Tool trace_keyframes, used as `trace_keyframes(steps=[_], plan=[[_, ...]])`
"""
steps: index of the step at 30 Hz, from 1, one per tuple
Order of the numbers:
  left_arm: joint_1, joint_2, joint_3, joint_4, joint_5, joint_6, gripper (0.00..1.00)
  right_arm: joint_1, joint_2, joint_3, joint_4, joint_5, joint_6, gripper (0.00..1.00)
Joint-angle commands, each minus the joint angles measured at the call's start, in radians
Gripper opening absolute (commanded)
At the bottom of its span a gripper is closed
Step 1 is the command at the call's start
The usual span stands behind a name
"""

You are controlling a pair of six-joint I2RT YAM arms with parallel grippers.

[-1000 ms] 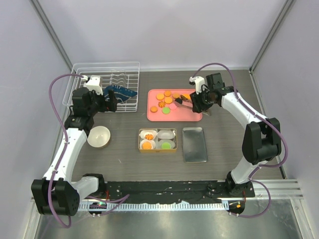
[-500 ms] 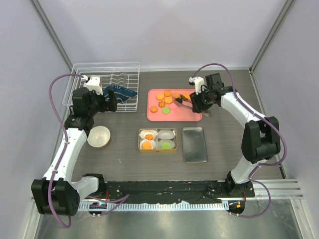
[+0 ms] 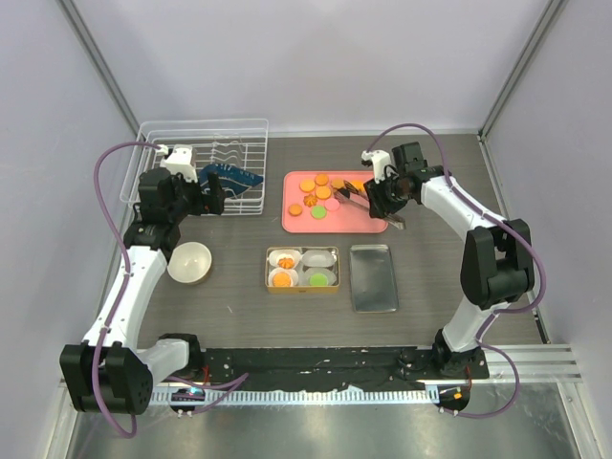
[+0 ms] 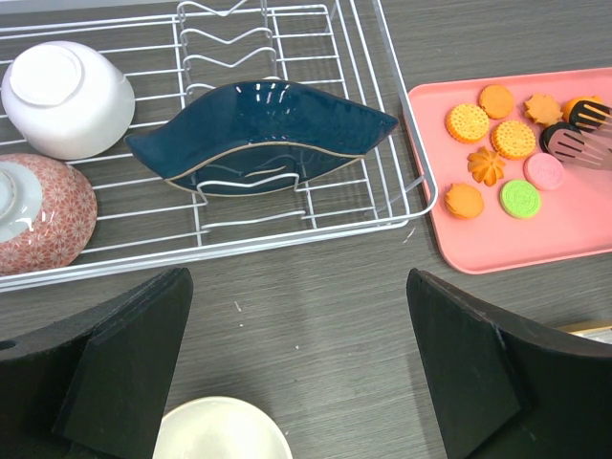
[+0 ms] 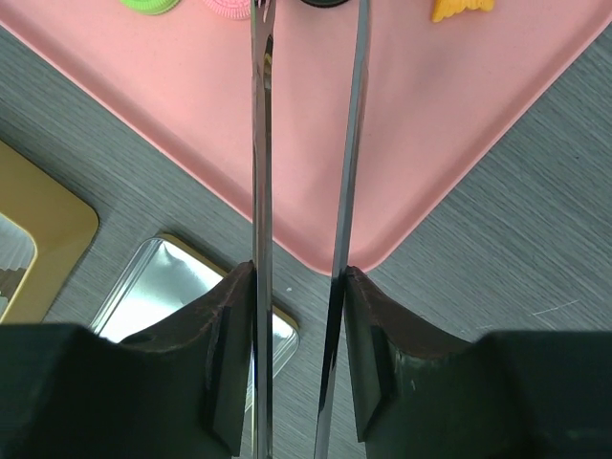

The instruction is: Pack the cookies

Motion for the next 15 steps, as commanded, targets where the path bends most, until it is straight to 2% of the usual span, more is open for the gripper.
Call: trace_keyframes(steps=[1, 9, 15], plan=[[0.005, -0.002, 0.008, 0.047, -0.001, 0.006, 1.0, 0.002, -0.026, 0.04, 0.029, 0.004, -0.012, 0.41], [0.005, -0.004, 0.009, 0.045, 0.0, 0.004, 1.0, 0.002, -0.058, 0.047, 0.024, -0.008, -0.001, 0.33], [0.006, -0.004, 0.008, 0.047, 0.0, 0.006, 1.0, 0.002, -0.09, 0.069, 0.012, -0.016, 0.008, 0.32]])
